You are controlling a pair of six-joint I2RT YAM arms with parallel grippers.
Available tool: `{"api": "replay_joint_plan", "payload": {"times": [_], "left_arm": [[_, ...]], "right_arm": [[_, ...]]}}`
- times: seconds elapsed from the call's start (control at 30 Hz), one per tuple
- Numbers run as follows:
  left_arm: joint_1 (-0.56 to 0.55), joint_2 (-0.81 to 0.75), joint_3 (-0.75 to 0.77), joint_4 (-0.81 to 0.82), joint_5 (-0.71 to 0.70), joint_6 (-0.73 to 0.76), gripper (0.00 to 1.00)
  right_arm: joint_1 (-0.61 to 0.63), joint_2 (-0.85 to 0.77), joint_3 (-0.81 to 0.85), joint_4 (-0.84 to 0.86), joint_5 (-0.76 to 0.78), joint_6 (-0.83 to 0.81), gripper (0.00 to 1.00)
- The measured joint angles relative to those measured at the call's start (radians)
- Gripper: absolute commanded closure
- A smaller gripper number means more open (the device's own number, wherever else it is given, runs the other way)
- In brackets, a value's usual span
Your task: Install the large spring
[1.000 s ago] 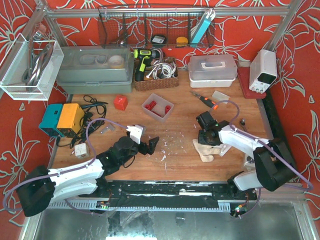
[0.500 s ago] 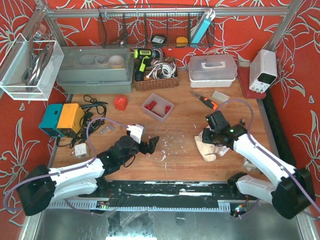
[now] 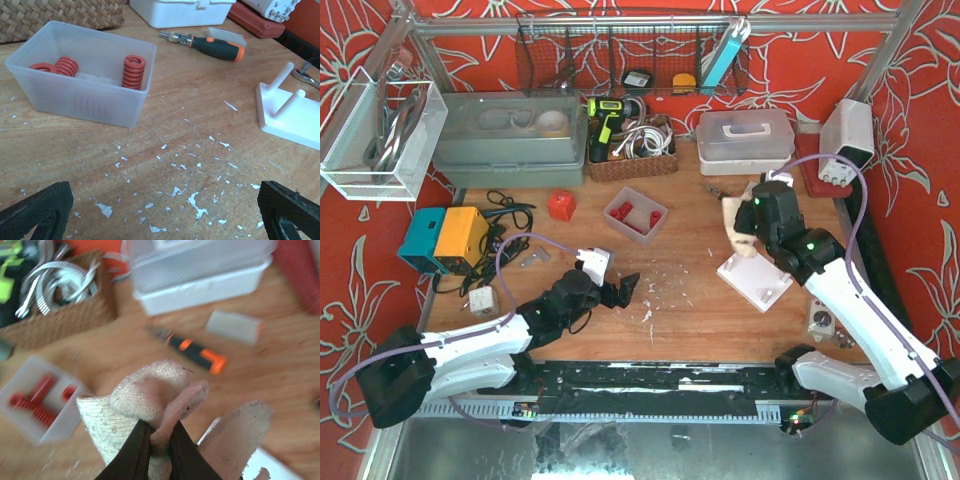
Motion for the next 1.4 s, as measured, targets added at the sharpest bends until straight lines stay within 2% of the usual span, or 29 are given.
{"api": "replay_joint_plan", "payload": {"times": [0.17,0.33,0.47,0.6,0.77,0.9,0.97,1.07,1.13,1.23,1.3,1.4], "left_arm": [[0.0,0.005,0.0,-0.003,0.001,0.0,0.0],[0.0,0.006,0.0,-0.004,0.0,0.0,0.0],[0.0,0.006,0.0,-0.004,-0.001,0.0,0.0],[0.0,0.006,0.0,-0.004,-0.005,0.003,0.0],[0.0,0.006,0.0,-0.004,-0.011,0.003,0.0],[0.0,0.006,0.0,-0.011,-0.041,0.003,0.02],[0.0,0.006,0.002,-0.019,-0.068,-0.001,0.07],[0.006,0.006,0.026,-0.049,-0.103,-0.014,0.15],[0.017,0.007,0.069,-0.083,-0.123,-0.024,0.17],[0.049,0.013,0.153,-0.117,-0.141,-0.047,0.2],[0.072,0.027,0.198,-0.126,-0.142,-0.059,0.25],[0.108,0.066,0.257,-0.152,-0.137,-0.074,0.3]], "right_arm": [[-0.111,0.103,0.038,0.108,0.172,-0.04,1.0],[-0.29,0.264,0.057,0.197,0.2,-0.043,1.0],[-0.362,0.413,0.075,0.219,0.186,-0.05,0.98],[-0.411,0.528,0.108,0.224,0.146,-0.056,0.81],[-0.449,0.586,0.114,0.217,0.11,-0.065,0.55],[-0.451,0.591,0.142,0.172,0.072,-0.072,0.41],[-0.451,0.581,0.164,0.146,0.034,-0.078,0.35],[-0.442,0.546,0.191,0.092,-0.035,-0.081,0.28],[-0.422,0.502,0.197,0.055,-0.071,-0.085,0.19],[-0.36,0.407,0.19,0.019,-0.11,-0.091,0.09],[-0.303,0.319,0.158,0.024,-0.131,-0.095,0.02],[-0.216,0.185,0.07,0.042,-0.15,-0.098,0.01]]}}
